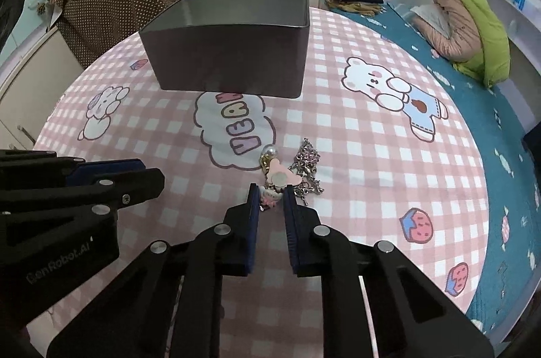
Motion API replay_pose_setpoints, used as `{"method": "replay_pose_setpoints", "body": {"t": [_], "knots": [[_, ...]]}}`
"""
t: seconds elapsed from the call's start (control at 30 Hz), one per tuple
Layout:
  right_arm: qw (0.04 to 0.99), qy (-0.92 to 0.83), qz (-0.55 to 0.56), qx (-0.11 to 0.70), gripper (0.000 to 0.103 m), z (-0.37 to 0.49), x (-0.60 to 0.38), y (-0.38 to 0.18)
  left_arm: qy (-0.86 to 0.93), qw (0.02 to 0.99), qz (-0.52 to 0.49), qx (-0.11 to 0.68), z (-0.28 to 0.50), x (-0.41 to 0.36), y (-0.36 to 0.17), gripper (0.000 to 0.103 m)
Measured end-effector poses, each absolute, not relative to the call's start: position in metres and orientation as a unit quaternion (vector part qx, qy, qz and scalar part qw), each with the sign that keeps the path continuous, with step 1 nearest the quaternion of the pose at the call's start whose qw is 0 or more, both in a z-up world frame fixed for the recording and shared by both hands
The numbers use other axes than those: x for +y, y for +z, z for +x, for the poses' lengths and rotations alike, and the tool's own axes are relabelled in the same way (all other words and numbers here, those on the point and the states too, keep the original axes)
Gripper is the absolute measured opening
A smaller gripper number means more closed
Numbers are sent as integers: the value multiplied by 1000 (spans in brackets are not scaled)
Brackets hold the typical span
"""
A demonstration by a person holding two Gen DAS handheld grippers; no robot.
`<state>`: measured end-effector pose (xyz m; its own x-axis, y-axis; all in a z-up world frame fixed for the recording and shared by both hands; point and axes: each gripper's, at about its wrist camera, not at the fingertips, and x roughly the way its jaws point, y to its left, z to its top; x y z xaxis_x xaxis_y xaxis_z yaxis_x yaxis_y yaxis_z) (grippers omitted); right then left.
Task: Organize jewelry
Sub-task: 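Carry both pink pieces into the grey tray and open both grippers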
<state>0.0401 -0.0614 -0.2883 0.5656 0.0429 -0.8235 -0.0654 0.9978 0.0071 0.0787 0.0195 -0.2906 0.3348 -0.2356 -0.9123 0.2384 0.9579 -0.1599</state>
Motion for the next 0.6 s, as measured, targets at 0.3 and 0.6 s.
{"method": "replay_pose_setpoints", "body": {"t": [0.3, 0.6], "knots": [[900, 35, -44, 432, 13, 43, -61, -254, -147, 833, -17, 534, 88, 22, -267, 14], [922, 42, -78, 376, 13, 66, -66, -202, -142, 858, -46, 492, 110, 23, -226, 14]]}}
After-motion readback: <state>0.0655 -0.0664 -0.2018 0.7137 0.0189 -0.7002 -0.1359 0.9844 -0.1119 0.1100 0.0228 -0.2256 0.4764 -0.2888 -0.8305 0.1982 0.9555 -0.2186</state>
